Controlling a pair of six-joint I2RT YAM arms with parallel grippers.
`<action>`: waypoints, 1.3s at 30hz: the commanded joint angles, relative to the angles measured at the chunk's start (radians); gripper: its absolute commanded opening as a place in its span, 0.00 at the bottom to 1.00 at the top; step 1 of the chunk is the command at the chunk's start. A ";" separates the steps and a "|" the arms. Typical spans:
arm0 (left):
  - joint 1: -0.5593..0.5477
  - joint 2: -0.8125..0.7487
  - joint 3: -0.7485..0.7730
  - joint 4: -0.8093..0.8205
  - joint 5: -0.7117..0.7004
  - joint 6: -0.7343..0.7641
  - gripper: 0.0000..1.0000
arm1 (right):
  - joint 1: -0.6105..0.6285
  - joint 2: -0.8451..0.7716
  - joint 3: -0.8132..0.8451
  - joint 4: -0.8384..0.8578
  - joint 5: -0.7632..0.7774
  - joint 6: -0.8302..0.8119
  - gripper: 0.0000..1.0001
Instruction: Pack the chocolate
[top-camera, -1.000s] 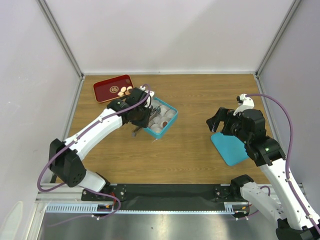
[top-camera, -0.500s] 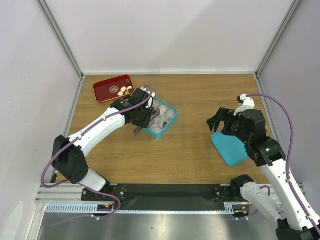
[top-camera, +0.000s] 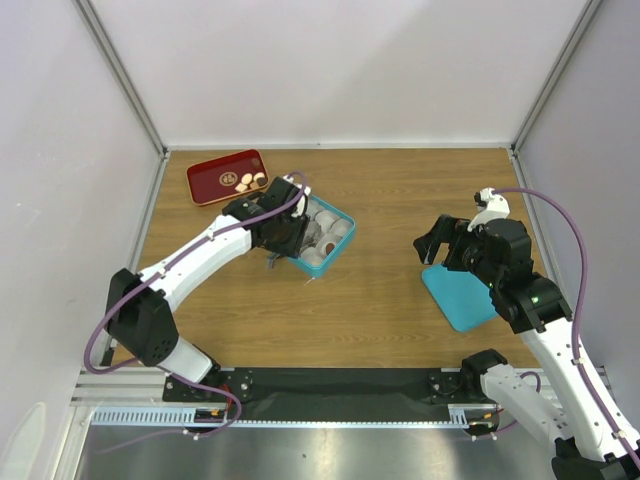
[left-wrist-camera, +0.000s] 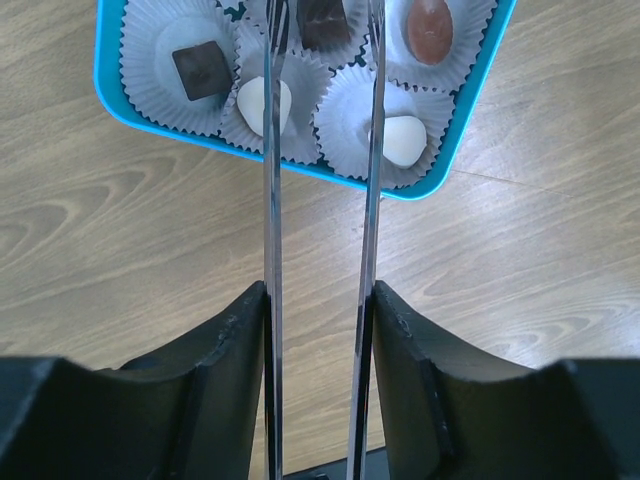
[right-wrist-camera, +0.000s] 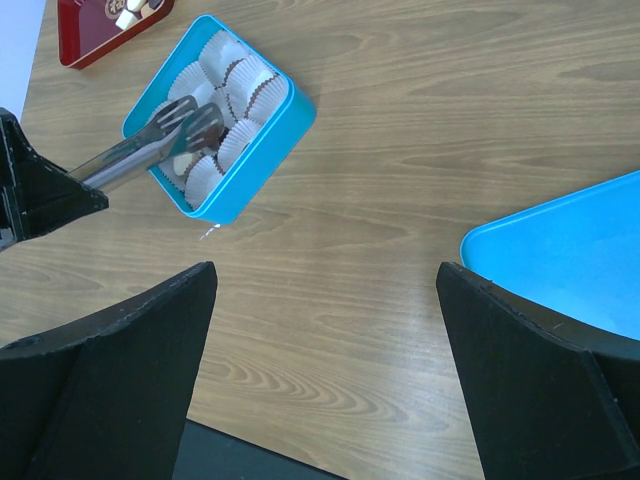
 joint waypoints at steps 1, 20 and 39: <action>-0.005 0.003 0.078 0.005 -0.027 -0.008 0.49 | -0.002 -0.012 0.038 0.015 0.010 -0.003 0.99; 0.351 0.246 0.549 -0.046 -0.148 0.081 0.47 | -0.003 -0.034 0.022 0.024 -0.008 0.000 0.99; 0.472 0.511 0.601 0.092 -0.110 0.178 0.48 | -0.003 -0.031 0.003 0.036 0.012 -0.017 0.99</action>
